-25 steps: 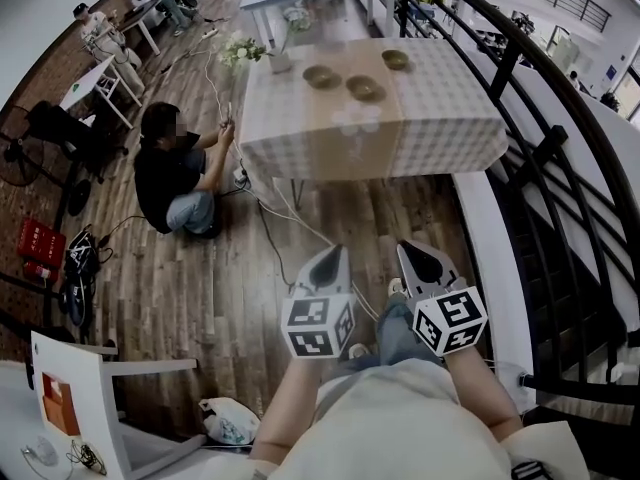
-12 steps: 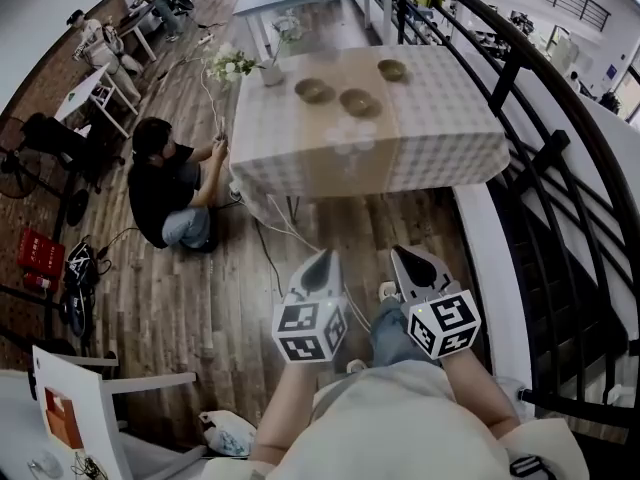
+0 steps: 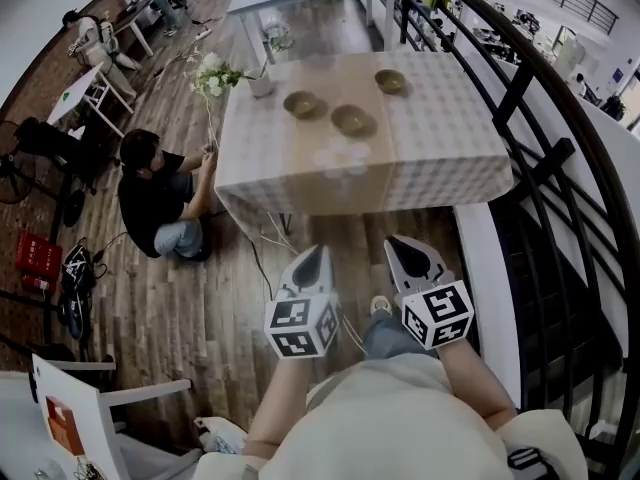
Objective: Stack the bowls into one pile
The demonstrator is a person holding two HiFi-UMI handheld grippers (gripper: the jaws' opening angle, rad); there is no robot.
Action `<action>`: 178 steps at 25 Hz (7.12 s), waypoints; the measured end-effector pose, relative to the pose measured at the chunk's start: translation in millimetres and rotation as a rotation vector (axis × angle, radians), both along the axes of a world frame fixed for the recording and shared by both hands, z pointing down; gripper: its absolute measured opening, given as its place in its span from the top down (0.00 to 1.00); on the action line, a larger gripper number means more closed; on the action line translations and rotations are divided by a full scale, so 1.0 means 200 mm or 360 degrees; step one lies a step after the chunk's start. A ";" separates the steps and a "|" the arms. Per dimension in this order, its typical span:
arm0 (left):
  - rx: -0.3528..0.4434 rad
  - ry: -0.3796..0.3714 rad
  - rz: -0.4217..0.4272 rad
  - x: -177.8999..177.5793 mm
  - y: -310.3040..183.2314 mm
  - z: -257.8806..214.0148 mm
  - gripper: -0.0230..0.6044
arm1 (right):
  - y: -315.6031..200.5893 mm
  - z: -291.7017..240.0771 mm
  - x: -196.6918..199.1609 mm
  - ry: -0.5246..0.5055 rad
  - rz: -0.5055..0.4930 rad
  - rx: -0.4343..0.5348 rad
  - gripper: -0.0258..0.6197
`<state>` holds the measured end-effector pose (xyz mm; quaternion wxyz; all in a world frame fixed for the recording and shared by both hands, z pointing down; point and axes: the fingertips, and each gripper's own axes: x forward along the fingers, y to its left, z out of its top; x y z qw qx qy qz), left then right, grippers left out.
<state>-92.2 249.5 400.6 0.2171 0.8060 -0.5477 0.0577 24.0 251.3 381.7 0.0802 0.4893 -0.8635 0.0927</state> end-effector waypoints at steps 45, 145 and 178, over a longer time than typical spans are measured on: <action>-0.0130 0.0014 -0.0286 0.13 -1.17 0.18 0.96 | -1.36 0.16 0.25 0.0035 -0.0190 -0.0119 0.96; -0.0402 -0.0051 -0.0304 -0.60 -2.10 0.63 0.96 | -2.77 0.67 -0.61 0.0406 -0.0274 -0.0415 0.94; -0.0490 -0.0030 -0.0287 -0.61 -2.16 0.74 0.96 | -2.87 0.96 -0.69 0.0583 -0.0281 -0.0557 0.82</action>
